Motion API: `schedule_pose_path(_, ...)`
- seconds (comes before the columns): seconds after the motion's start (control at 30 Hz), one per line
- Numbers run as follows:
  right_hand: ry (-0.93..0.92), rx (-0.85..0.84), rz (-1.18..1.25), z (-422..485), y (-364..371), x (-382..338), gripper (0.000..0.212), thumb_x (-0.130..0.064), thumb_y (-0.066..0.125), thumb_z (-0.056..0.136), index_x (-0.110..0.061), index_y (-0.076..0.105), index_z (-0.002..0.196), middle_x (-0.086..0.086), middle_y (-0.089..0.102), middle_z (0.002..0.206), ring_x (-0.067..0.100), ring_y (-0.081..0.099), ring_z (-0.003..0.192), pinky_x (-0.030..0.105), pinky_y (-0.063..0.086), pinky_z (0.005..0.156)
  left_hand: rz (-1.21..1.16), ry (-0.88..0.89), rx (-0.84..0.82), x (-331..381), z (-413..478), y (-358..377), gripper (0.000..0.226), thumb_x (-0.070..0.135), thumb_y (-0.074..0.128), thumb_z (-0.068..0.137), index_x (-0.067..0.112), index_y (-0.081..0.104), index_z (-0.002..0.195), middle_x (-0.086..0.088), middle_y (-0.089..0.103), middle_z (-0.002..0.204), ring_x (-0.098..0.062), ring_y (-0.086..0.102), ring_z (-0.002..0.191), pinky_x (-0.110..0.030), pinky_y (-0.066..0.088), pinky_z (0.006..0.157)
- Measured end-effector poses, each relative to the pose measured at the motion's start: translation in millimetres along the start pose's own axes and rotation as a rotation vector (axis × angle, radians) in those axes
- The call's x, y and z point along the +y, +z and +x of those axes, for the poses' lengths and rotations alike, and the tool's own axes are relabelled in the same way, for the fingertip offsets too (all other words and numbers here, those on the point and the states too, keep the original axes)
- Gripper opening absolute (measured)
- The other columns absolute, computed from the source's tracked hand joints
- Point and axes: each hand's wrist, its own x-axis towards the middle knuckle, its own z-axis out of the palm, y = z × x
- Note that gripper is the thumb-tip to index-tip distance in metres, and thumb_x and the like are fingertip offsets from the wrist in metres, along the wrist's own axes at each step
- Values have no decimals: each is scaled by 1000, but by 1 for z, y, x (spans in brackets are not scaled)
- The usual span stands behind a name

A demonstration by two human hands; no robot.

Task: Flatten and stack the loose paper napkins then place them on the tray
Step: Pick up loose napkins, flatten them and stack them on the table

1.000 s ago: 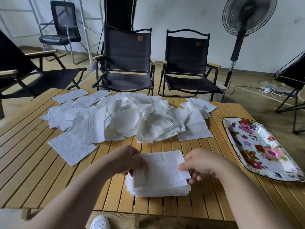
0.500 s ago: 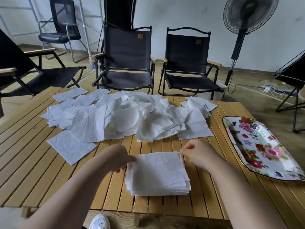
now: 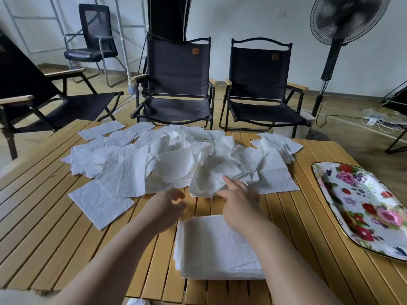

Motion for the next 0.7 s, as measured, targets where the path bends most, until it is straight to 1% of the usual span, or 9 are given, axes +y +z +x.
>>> schedule_pose_path(0.03,9,-31,-16,5,2,-4,57,0,39,90,-27,64,133,-10,15,168,15,7,154,49,19,121,-25,16,-10,0,2,-1,28,29,55,100,27,59,128,7,58,115,-3,58,82,-12,42,58)
schedule_pose_path(0.1,33,-77,-26,11,5,-11,57,1,38,91,-26,64,134,-10,11,169,16,3,154,52,11,122,-89,63,-43,-1,6,-1,30,25,54,101,31,59,131,7,56,123,-9,59,103,-20,49,77)
schedule_pose_path(0.2,46,-69,35,18,9,-14,54,0,39,94,-25,63,135,-9,16,168,16,6,155,49,8,123,-108,135,-105,-1,11,0,38,19,52,103,28,54,140,13,49,136,-6,47,121,-22,40,97)
schedule_pose_path(0.3,28,53,99,20,8,-11,40,-6,48,92,-26,71,118,-8,40,157,15,30,147,41,24,118,-161,129,-111,1,15,-1,39,19,52,103,23,54,142,6,55,138,-9,55,118,-25,46,98)
schedule_pose_path(0.37,0,140,147,19,6,-9,22,-15,58,90,-27,67,106,-12,58,130,16,51,129,37,39,105,-281,101,-84,6,14,-5,33,18,55,101,23,61,133,7,62,128,-10,62,110,-29,51,95)
schedule_pose_path(0.4,-18,156,171,17,4,-9,18,-22,65,89,-29,63,105,-14,58,119,15,55,119,37,43,100,-385,86,-82,9,12,-8,29,19,58,100,25,66,127,10,66,123,-9,64,109,-32,54,94)
schedule_pose_path(0.5,-47,145,203,14,6,-9,46,-45,78,80,-31,59,120,-14,59,122,13,54,114,39,45,98,-713,65,-169,21,-1,-15,22,18,60,98,26,76,109,11,74,114,-8,67,108,-39,54,97)
schedule_pose_path(0.57,-54,206,231,12,4,-9,42,-39,77,83,-25,65,120,-7,64,121,18,58,113,39,49,96,-817,83,-245,26,-10,-18,25,16,55,100,22,76,111,6,74,115,-11,67,110,-41,52,98)
schedule_pose_path(0.7,-70,386,325,6,-8,-8,10,-17,66,88,-11,71,93,5,71,93,27,64,89,38,54,76,-842,136,-266,26,-18,-19,27,15,53,100,24,75,114,7,72,120,-13,66,112,-40,50,96)
